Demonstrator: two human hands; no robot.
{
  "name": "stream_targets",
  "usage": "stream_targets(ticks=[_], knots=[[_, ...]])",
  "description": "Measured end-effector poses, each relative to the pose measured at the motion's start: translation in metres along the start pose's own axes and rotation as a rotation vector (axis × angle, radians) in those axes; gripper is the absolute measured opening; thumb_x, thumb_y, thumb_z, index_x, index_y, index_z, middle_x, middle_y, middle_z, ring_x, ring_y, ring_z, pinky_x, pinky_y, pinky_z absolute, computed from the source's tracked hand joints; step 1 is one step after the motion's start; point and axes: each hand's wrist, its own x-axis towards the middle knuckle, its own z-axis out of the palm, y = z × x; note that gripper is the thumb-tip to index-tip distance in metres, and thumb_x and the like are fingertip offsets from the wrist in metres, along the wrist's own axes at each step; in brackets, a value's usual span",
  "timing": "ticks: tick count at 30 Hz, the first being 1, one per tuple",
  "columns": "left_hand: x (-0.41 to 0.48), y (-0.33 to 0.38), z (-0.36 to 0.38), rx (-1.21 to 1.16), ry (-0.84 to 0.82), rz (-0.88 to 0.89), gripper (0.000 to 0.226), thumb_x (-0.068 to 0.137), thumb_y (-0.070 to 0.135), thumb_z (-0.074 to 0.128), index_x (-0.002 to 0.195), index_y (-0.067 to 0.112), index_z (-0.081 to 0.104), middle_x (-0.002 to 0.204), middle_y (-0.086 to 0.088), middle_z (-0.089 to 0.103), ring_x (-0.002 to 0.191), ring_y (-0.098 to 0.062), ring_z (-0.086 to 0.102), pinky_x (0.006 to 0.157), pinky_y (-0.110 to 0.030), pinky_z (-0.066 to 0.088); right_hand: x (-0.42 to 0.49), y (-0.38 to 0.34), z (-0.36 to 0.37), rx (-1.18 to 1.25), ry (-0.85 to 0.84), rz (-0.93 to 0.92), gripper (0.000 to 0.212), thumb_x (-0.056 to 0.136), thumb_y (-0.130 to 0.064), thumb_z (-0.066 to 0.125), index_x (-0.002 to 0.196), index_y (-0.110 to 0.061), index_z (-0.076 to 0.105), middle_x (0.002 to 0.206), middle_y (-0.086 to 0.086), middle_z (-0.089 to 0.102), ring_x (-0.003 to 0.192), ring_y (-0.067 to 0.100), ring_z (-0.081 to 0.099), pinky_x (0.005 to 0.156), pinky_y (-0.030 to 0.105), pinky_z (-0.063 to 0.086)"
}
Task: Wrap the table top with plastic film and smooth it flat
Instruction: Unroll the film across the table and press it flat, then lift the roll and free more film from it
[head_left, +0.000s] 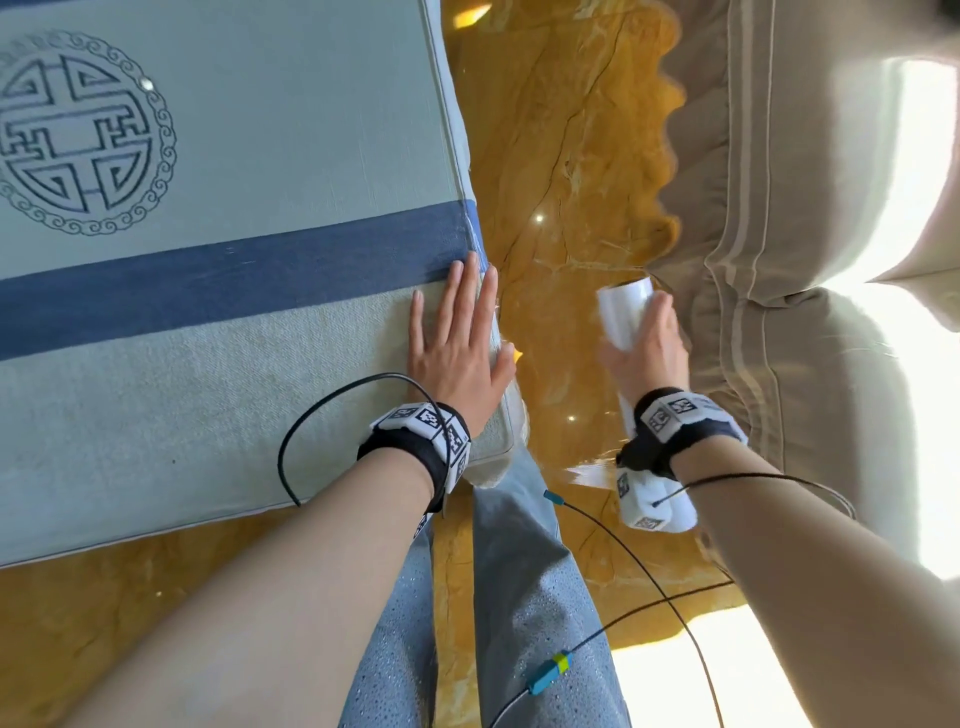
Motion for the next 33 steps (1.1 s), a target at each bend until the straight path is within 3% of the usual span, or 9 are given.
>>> stream_targets(ticks=[4,6,10,13,15,18,22,25,33], knots=[[0.033,-0.035,0.003,0.043,0.012,-0.009,0.078,0.093,0.048,0.033,0.153,0.017,-0.004,0.162,-0.004,-0.004,0.149,-0.018,-0.002,0.120,-0.050,0.005,0.051,-0.009,-0.010,-0.341,0.002,-0.268,0.067,0.076,-0.022,0.077,0.129,-0.012,0.037,0.120,0.013,0.053,0.106,0.039,0.055,0.081,0.052,0.048],[0.055,-0.056,0.006,0.061,-0.005,0.000,0.078,0.092,0.050,0.032,0.153,0.017,-0.004,0.162,-0.004,-0.003,0.149,-0.018,-0.002,0.119,-0.051,0.006,0.081,-0.024,-0.012,-0.290,0.074,-0.289,0.069,0.078,-0.024,0.075,0.133,-0.011,0.036,0.123,0.014,0.053,0.107,0.038,0.055,0.082,0.052,0.049],[0.100,-0.095,0.018,0.037,-0.090,0.017,0.077,0.092,0.052,0.034,0.154,0.023,-0.002,0.162,-0.001,-0.006,0.149,-0.017,-0.004,0.119,-0.050,-0.004,0.135,-0.083,-0.014,0.332,0.363,-0.036,0.071,0.079,-0.038,0.070,0.132,-0.006,0.033,0.113,0.002,0.051,0.092,0.020,0.052,0.077,0.025,0.043],[0.133,-0.104,0.032,-0.087,-0.113,-0.017,0.065,0.097,0.049,0.028,0.154,0.025,0.009,0.163,0.001,0.003,0.149,-0.017,0.005,0.119,-0.048,-0.005,0.168,-0.119,-0.009,0.598,0.406,-0.047,0.079,0.082,-0.034,0.070,0.138,0.004,0.028,0.115,0.006,0.049,0.093,0.005,0.048,0.070,-0.009,0.030],[0.157,-0.105,0.039,-0.334,-0.131,-0.034,0.057,0.100,0.045,0.028,0.151,0.020,0.024,0.161,0.000,0.016,0.147,-0.017,0.016,0.120,-0.043,0.010,0.188,-0.136,0.000,0.727,0.357,-0.053,0.070,0.080,-0.037,0.070,0.129,-0.007,0.031,0.110,-0.001,0.052,0.084,-0.003,0.057,0.074,0.003,0.047],[0.188,-0.108,0.046,-0.709,-0.243,-0.088,0.054,0.101,0.046,0.030,0.146,0.017,0.037,0.154,-0.002,0.033,0.141,-0.016,0.030,0.110,-0.025,0.021,0.207,-0.155,0.024,0.855,0.207,-0.018,0.054,0.080,-0.034,0.075,0.107,-0.022,0.029,0.113,0.020,0.055,0.098,0.034,0.066,0.079,0.051,0.058],[0.214,-0.111,0.050,-1.114,-0.650,-0.252,0.058,0.096,0.060,0.029,0.132,0.022,0.053,0.124,0.003,0.061,0.110,-0.012,0.059,0.091,-0.028,0.044,0.212,-0.168,0.063,0.892,0.139,0.061,0.056,0.078,-0.040,0.079,0.105,-0.025,0.033,0.102,0.004,0.051,0.087,0.019,0.063,0.075,0.042,0.060],[0.223,-0.122,0.058,-1.249,-0.746,-0.289,0.035,0.097,0.053,0.037,0.100,0.027,0.059,0.082,0.006,0.055,0.074,-0.011,0.052,0.066,-0.025,0.042,0.215,-0.175,0.091,0.928,0.093,0.175,0.070,0.072,-0.050,0.080,0.114,-0.019,0.034,0.103,0.004,0.053,0.088,0.017,0.064,0.075,0.038,0.060],[0.234,-0.200,0.087,-1.207,-0.901,-0.274,0.025,0.096,0.031,0.054,0.075,0.019,0.048,0.071,0.001,0.050,0.063,-0.014,0.044,0.057,-0.024,0.035,0.200,-0.195,0.154,1.094,0.056,0.687,0.097,0.057,-0.061,0.081,0.131,-0.022,0.032,0.119,0.017,0.060,0.100,0.031,0.068,0.082,0.048,0.060]])
